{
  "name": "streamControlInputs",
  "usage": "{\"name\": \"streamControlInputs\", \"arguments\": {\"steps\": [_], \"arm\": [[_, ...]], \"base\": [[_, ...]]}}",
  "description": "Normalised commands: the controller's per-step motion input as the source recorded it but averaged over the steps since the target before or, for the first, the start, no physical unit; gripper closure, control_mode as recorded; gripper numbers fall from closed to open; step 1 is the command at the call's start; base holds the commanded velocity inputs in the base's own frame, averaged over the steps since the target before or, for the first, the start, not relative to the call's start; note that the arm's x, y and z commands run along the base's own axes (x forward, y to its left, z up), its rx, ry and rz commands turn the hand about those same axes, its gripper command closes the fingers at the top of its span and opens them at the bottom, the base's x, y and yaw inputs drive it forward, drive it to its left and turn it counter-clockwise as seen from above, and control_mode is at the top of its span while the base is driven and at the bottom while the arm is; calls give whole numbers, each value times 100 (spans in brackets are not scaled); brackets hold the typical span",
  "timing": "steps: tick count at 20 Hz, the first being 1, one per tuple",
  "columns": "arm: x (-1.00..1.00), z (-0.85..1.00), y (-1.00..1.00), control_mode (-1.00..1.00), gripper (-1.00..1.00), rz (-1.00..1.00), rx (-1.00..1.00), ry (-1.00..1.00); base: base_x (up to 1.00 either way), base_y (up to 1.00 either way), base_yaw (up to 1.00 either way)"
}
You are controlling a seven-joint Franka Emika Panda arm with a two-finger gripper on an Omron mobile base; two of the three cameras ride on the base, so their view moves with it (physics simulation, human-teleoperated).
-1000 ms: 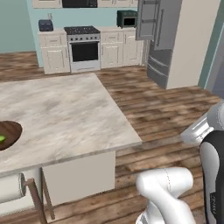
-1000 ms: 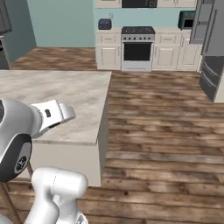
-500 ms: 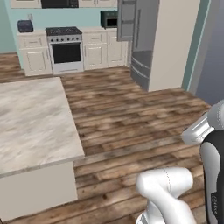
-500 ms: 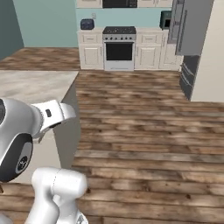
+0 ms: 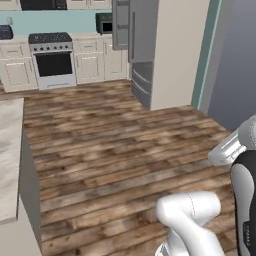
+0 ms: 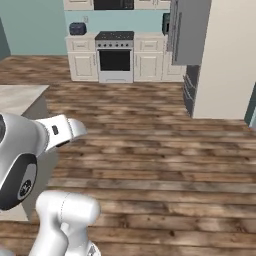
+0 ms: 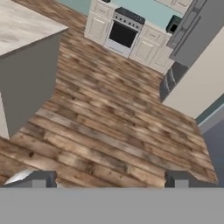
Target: Retrieve the kiwi and tangerine from the fridge and place them into the bowl on the dining table.
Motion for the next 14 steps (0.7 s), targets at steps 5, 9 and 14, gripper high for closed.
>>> {"name": "streamControlInputs", "arguments": {"steps": [5, 9, 14], "arm": [[0, 0, 0, 100, -100, 0, 0, 0], [0, 0, 0, 100, -100, 0, 0, 0], [0, 0, 0, 100, -100, 0, 0, 0]], "base": [[100, -47, -1], [100, -3, 0], [100, 15, -6]]}}
